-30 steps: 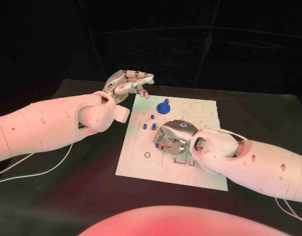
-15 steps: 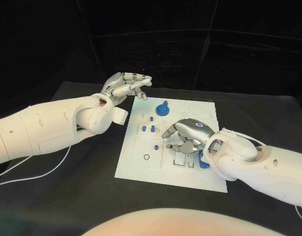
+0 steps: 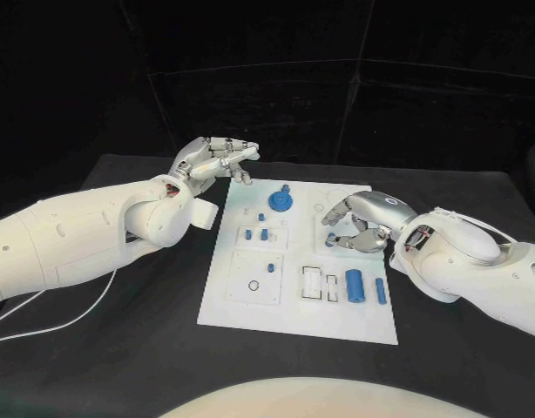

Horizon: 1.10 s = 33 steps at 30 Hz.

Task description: Assemble the parts on the task board

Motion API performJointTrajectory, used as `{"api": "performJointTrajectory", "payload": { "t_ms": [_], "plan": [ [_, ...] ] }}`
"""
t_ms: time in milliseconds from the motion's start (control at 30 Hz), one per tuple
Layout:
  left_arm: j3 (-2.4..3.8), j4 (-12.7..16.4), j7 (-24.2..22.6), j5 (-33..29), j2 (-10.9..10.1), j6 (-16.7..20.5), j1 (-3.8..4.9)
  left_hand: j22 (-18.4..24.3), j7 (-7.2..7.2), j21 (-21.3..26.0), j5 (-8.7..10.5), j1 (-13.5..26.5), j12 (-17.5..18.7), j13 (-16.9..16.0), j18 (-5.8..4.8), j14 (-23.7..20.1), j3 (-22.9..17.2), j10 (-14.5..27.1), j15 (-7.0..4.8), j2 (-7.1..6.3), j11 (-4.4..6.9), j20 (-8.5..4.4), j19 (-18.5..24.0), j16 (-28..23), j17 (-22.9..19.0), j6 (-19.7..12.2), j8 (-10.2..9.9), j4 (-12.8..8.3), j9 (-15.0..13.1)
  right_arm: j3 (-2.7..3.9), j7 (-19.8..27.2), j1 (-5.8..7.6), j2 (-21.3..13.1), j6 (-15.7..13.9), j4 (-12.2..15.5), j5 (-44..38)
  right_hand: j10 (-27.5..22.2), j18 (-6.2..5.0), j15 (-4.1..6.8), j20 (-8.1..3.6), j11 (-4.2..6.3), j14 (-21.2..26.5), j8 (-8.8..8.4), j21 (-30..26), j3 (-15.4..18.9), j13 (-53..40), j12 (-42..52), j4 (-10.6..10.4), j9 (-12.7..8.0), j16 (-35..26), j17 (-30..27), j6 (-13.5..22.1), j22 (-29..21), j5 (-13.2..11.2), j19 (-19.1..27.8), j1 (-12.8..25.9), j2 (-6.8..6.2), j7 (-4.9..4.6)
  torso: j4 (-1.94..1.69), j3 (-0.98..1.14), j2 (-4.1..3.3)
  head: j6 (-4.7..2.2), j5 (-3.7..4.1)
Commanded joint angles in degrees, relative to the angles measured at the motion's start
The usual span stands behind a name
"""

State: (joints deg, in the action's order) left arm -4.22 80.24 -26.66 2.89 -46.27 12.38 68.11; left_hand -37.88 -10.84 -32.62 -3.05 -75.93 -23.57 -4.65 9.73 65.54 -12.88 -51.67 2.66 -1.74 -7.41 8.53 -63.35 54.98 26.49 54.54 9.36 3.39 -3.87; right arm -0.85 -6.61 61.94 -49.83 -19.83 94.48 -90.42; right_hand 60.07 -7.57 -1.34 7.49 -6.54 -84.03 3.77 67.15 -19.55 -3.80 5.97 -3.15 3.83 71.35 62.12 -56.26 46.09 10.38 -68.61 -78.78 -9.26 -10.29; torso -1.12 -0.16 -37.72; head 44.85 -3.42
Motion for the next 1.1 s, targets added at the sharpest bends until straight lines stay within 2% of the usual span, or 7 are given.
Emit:
{"api": "performJointTrajectory", "payload": {
  "t_ms": [33, 200, 233, 300, 667, 900, 1100],
  "plan": [
    [0.05, 0.0, -0.1, -0.2, 0.1, -0.7, 0.07, 0.1, -0.26, 0.4, -0.05, -0.6, -0.4, 0.1, 0.75, -0.5, 0.4, 0.6, 0.06, -0.05, -0.04, 0.00, -0.4, -0.2, -0.1, -0.4, 0.3, 0.0, 0.0, 0.03, -1.3, 0.22, 0.1, 2.2, -0.5, -0.7, -0.6, -0.70, -0.12, -0.16, 0.02, -0.7, 0.07, -0.3, 0.4, 0.0, 0.3, -0.1, 0.1, -0.1, -0.1, 0.2, 0.0, 0.4, 0.3, 0.1, -0.10, 0.37, -0.16, -0.01, -0.03, -0.14, 0.33],
    [0.05, 0.0, 0.0, -0.2, 0.1, -0.7, 0.07, 0.1, -0.26, 0.4, -0.05, -0.6, -0.4, 0.1, 0.75, -0.5, 0.4, 0.6, 0.06, -0.05, -0.04, 0.00, -0.4, -0.2, -0.1, -0.4, 0.3, 0.0, 0.0, 0.03, -1.9, 0.30, 0.3, 4.3, -1.4, -1.7, -0.6, -0.72, -0.06, -0.22, 0.08, -0.7, 0.14, -0.4, 0.7, 0.0, 0.5, 0.0, 0.1, -0.1, -0.1, 0.1, -0.1, 0.7, 0.3, -0.2, 0.06, 0.44, -0.30, -0.03, -0.12, -0.03, 0.37],
    [0.05, 0.0, 0.0, -0.2, 0.1, -0.7, 0.07, 0.1, -0.26, 0.4, -0.05, -0.6, -0.4, 0.1, 0.75, -0.5, 0.4, 0.6, 0.07, -0.05, -0.04, 0.00, -0.4, -0.2, -0.1, -0.4, 0.3, 0.0, 0.0, 0.03, -2.0, 0.31, 0.4, 4.9, -1.5, -1.9, -0.6, -0.72, -0.05, -0.23, 0.08, -0.7, 0.14, -0.4, 0.7, 0.0, 0.5, 0.1, 0.1, -0.1, -0.1, 0.1, -0.1, 0.8, 0.3, -0.2, 0.06, 0.44, -0.13, 0.01, -0.06, 0.04, 0.19],
    [0.04, -0.1, 0.0, -0.2, 0.1, -0.7, 0.07, 0.2, -0.26, 0.4, -0.05, -0.6, -0.4, 0.1, 0.75, -0.5, 0.4, 0.6, 0.07, -0.05, -0.04, 0.00, -0.4, -0.2, -0.1, -0.4, 0.3, 0.0, 0.0, 0.03, -2.1, 0.32, 0.6, 6.0, -1.7, -2.2, -0.6, -0.71, 0.00, -0.27, 0.13, -0.7, 0.16, -0.5, 0.9, 0.0, 0.7, 0.1, 0.1, -0.2, -0.2, 0.0, -0.1, 1.0, 0.3, -0.3, 0.16, 0.49, -0.09, 0.02, -0.06, 0.07, 0.13],
    [0.04, -0.2, 0.2, -0.2, 0.1, -0.7, 0.07, 0.2, -0.28, 0.5, -0.04, -0.5, -0.5, 0.1, 0.74, -0.5, 0.5, 0.7, 0.09, -0.01, -0.07, 0.02, -0.4, -0.2, -0.2, -0.4, 0.3, 0.1, 0.0, 0.02, -2.1, 0.33, 1.5, 10.1, -1.7, -2.9, 2.2, -0.51, 0.58, -0.69, 0.86, -0.7, 0.35, 0.0, 1.5, 0.0, 2.7, 0.0, 0.2, -0.5, -0.8, -0.7, 0.8, 1.1, -0.6, -0.8, 1.27, 1.08, -0.09, 0.01, -0.08, 0.39, -0.02],
    [0.04, -0.4, 0.3, -0.2, 0.1, -0.7, 0.07, 0.2, -0.29, 0.5, -0.04, -0.5, -0.5, 0.1, 0.73, -0.5, 0.5, 0.7, 0.10, 0.01, -0.07, 0.03, -0.4, -0.2, -0.2, -0.4, 0.3, 0.1, 0.0, 0.01, -2.1, 0.33, 1.8, 11.0, -1.9, -3.0, 5.1, -0.12, 1.15, -1.10, 1.55, -1.1, 0.70, 1.3, 0.6, -0.1, 3.5, 0.0, 0.4, 0.3, 0.3, -1.9, 2.9, 0.5, -1.9, -1.7, 2.37, 1.48, -0.12, -0.01, -0.04, 0.49, 0.02],
    [0.04, -0.4, 0.3, -0.2, 0.2, -0.8, 0.07, 0.3, -0.29, 0.5, -0.04, -0.4, -0.5, 0.2, 0.73, -0.5, 0.6, 0.7, 0.11, 0.03, -0.08, 0.04, -0.4, -0.2, -0.2, -0.4, 0.3, 0.2, 0.0, 0.01, -2.2, 0.33, 2.2, 8.8, -2.1, -3.4, 8.3, 0.29, 1.82, -1.69, 2.21, -1.5, 1.64, 2.7, -1.9, -0.2, 3.8, 0.4, 0.7, 1.3, 1.4, -4.7, 5.2, -2.4, -3.2, -3.4, 4.70, 1.78, -0.05, 0.03, -0.01, 0.52, 0.02]
  ]
}}
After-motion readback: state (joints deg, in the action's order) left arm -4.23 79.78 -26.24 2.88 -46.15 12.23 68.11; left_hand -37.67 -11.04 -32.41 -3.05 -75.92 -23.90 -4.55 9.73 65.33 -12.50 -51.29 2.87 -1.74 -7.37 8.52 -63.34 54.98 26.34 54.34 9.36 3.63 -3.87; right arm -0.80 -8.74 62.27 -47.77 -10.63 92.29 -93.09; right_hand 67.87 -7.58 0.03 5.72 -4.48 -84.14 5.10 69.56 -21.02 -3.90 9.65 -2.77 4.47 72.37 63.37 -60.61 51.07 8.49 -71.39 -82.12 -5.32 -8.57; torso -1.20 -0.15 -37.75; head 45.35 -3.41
